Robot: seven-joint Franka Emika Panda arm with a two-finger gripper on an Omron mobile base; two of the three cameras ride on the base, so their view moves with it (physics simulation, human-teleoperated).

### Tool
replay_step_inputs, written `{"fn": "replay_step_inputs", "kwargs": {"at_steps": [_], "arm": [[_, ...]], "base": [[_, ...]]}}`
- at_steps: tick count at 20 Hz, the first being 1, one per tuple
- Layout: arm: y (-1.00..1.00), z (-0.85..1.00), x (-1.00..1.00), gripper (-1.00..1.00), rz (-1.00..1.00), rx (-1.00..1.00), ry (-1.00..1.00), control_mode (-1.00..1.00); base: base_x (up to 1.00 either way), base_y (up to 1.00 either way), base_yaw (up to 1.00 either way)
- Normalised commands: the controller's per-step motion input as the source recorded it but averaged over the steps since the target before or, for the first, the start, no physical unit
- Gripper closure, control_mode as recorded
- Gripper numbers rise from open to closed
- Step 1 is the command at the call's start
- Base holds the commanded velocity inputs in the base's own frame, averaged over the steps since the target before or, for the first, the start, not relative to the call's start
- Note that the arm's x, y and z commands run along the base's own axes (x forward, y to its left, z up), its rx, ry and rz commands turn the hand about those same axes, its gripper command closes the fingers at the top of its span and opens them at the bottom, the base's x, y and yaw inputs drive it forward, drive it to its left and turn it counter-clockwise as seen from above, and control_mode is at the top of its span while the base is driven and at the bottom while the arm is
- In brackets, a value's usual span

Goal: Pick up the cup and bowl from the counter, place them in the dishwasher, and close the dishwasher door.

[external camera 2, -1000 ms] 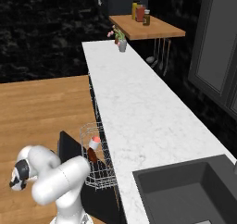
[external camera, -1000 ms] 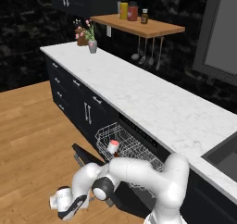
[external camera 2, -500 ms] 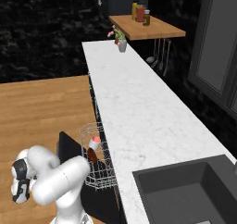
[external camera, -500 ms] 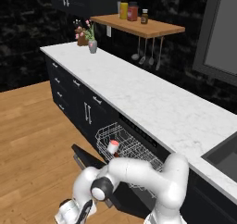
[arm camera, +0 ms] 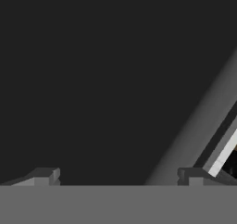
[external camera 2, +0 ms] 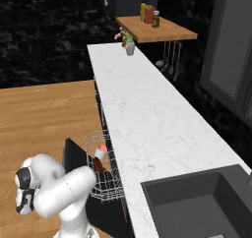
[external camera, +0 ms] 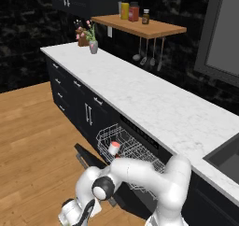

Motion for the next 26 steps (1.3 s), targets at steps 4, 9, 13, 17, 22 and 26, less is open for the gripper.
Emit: {"fn": "replay_step_inputs", "kwargs": {"at_steps": [4, 9, 13, 17, 22, 26], "arm": [[-1.0, 0.0, 1.0, -1.0, -0.15, 0.0, 0.14, -1.0], [-1.0, 0.0, 0.98, -1.0, -0.14, 0.0, 0.13, -1.0], [-1.0, -0.03, 0.89, -1.0, -0.13, 0.02, 0.11, -1.0], [-1.0, -0.07, 0.83, -1.0, -0.15, 0.03, 0.09, -1.0], [-1.0, -0.15, 0.78, -1.0, -0.17, 0.06, 0.07, -1.0], [-1.0, -0.15, 0.78, -1.0, -0.16, 0.06, 0.07, -1.0]], "base": [[0.0, 0.0, 0.0], [0.0, 0.0, 0.0], [0.0, 0.0, 0.0], [0.0, 0.0, 0.0], [0.0, 0.0, 0.0], [0.0, 0.0, 0.0]]}}
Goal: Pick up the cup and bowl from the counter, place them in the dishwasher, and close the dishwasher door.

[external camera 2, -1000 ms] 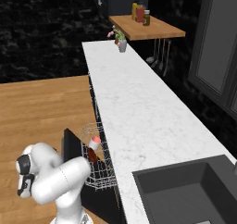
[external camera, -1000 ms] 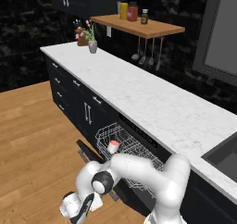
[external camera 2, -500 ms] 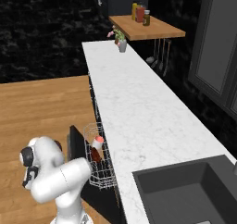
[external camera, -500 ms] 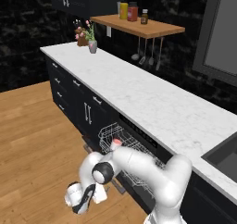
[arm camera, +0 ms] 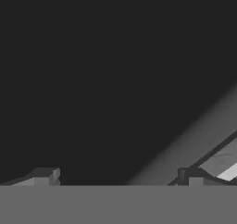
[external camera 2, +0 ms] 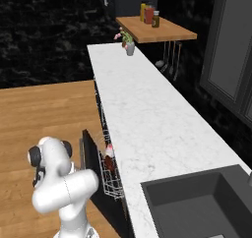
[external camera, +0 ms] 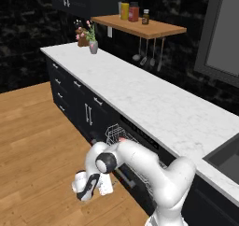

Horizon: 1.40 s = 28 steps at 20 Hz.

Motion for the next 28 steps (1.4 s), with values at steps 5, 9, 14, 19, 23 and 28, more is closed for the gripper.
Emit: {"fn": "replay_step_inputs", "kwargs": {"at_steps": [5, 9, 14, 19, 23, 28], "arm": [[-1.0, -0.3, 0.76, -1.0, -0.14, 0.1, 0.02, -1.0], [-1.0, -0.38, 0.73, -1.0, -0.12, 0.11, 0.0, -1.0], [-1.0, -0.32, 0.79, -1.0, -0.11, 0.09, 0.0, -1.0], [-1.0, -0.35, 0.95, -1.0, -0.07, 0.11, 0.0, -1.0], [-1.0, -0.35, 0.98, -1.0, -0.07, 0.11, 0.01, -1.0], [-1.0, -0.33, 0.94, -1.0, -0.11, 0.06, 0.01, -1.0]], "base": [[0.0, 0.0, 0.0], [0.0, 0.0, 0.0], [0.0, 0.0, 0.0], [0.0, 0.0, 0.0], [0.0, 0.0, 0.0], [0.0, 0.0, 0.0]]}}
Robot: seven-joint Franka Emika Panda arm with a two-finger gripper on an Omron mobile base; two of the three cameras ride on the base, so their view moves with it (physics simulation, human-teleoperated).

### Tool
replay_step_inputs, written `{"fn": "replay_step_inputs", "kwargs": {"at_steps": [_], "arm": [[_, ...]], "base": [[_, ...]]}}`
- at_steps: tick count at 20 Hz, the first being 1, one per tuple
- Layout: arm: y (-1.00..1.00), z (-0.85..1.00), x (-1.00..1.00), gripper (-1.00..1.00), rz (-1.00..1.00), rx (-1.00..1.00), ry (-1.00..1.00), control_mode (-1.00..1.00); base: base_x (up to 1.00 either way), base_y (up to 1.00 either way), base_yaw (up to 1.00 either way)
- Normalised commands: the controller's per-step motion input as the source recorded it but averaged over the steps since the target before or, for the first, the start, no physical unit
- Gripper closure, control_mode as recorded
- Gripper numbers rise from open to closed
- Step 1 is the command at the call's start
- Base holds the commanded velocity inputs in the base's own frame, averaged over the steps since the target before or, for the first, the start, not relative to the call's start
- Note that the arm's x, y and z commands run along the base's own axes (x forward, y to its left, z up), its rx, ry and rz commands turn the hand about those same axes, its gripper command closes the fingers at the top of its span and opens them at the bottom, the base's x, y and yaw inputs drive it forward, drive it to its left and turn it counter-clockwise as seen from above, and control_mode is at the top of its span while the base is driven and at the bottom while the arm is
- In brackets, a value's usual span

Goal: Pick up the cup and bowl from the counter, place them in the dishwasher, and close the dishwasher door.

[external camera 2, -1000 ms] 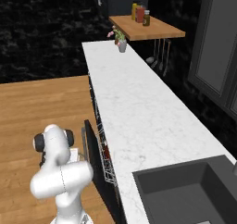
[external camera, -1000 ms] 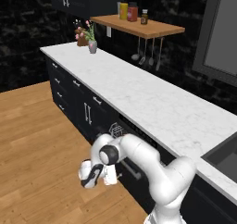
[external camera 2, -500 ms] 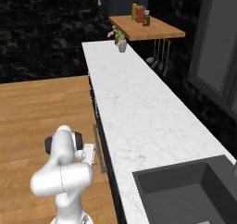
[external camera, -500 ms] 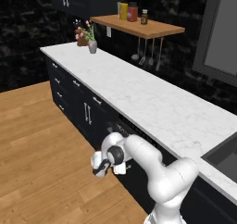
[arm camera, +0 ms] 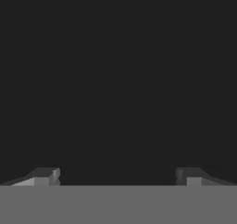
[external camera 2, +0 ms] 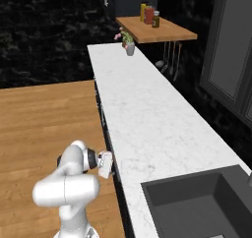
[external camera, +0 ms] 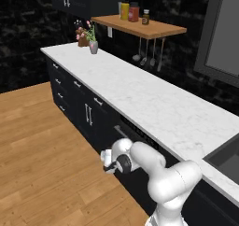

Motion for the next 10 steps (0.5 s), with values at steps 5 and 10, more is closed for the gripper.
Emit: {"fn": "replay_step_inputs", "kwargs": {"at_steps": [5, 10], "arm": [[-1.0, -0.11, 0.67, -1.0, -0.1, 0.08, 0.04, -1.0], [-1.0, 0.0, 0.51, -1.0, -0.08, 0.13, 0.09, -1.0]], "base": [[0.0, 0.0, 0.0], [0.0, 0.0, 0.0]]}}
